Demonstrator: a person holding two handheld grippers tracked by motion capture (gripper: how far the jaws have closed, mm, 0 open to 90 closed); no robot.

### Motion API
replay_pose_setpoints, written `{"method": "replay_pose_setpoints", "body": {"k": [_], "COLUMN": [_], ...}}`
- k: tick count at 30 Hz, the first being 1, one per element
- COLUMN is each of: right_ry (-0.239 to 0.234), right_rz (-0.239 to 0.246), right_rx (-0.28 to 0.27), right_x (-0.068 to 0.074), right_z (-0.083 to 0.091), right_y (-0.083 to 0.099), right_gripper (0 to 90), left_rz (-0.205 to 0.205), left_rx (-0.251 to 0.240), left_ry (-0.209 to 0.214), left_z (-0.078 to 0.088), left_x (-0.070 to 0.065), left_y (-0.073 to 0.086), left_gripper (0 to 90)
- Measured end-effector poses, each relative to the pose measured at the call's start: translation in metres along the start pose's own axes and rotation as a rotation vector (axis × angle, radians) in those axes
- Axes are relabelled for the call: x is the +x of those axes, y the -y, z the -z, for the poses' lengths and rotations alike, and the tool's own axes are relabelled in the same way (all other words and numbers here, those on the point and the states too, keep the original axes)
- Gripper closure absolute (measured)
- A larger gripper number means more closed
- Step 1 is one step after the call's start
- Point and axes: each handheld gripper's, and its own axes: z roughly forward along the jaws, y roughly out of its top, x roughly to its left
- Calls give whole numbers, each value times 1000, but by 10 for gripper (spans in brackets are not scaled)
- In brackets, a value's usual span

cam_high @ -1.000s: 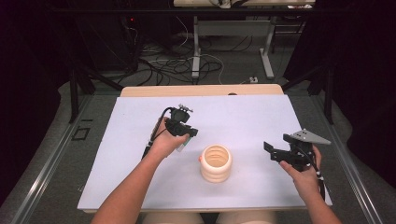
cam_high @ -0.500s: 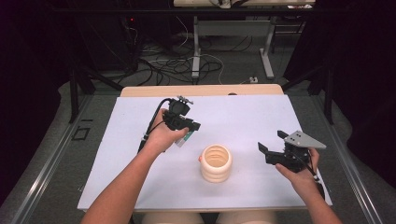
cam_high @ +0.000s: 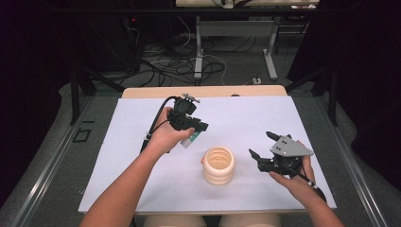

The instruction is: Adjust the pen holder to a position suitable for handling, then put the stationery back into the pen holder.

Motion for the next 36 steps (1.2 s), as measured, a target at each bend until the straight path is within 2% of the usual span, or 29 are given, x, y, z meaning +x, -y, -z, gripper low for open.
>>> {"method": "replay_pose_setpoints", "body": {"k": [3,5,7,8,9,10,12,13,14,20,21,22,28,29,30,31,32,33,34,35,36], "right_ry": [-5,-7,-13,-23,-23,-25,-28,-35,-35,-47,-46,-46,-55,-49,-49,-52,-45,-45,-49,-53,-53], "right_rz": [68,123,171,237,237,274,352,417,417,591,644,644,802,859,859,890,950,950,973,1016,1016], "right_rx": [-10,-11,-20,-23,-23,-27,-33,-41,-41,-26,-24,-24,-27,-41,-41,-32,-27,-27,-31,-27,-27], "right_x": [6,10,13,17,17,20,25,29,29,44,50,50,66,71,71,73,77,77,79,83,83], "right_z": [-1,-1,-2,-2,-2,-3,-5,-7,-7,-11,-12,-12,-16,-19,-19,-19,-22,-22,-23,-25,-25], "right_y": [-6,-10,-15,-19,-19,-21,-25,-29,-29,-42,-46,-46,-56,-58,-58,-59,-61,-61,-61,-62,-62], "right_gripper": [246,268,296,318,318,325,325,328,328,347,347,347,301,274,274,259,234,234,225,207,207], "left_rz": [13,2,11,2,12,2,8,0,-2,-9,-3,8,-7,-8,-8,-4,-3,-5,-7,-6,-4], "left_rx": [-9,-3,-1,-2,0,6,7,9,16,24,24,22,34,35,34,34,35,35,34,35,35], "left_ry": [8,9,17,19,23,21,26,24,24,34,36,35,38,38,39,39,37,40,38,39,41], "left_z": [-1,-1,-1,-1,-1,-1,-2,-2,-3,-5,-6,-7,-8,-8,-8,-8,-8,-8,-8,-8,-8], "left_x": [-5,-6,-7,-7,-8,-7,-9,-9,-9,-11,-11,-12,-12,-13,-13,-13,-13,-13,-13,-13,-13], "left_y": [-2,-5,-7,-8,-8,-9,-11,-11,-12,-14,-14,-14,-15,-15,-15,-15,-15,-16,-16,-16,-16], "left_gripper": [661,660,660,661,661,660,661,661,661,661,660,660,660,660,660,660,660,660,660,660,660]}}
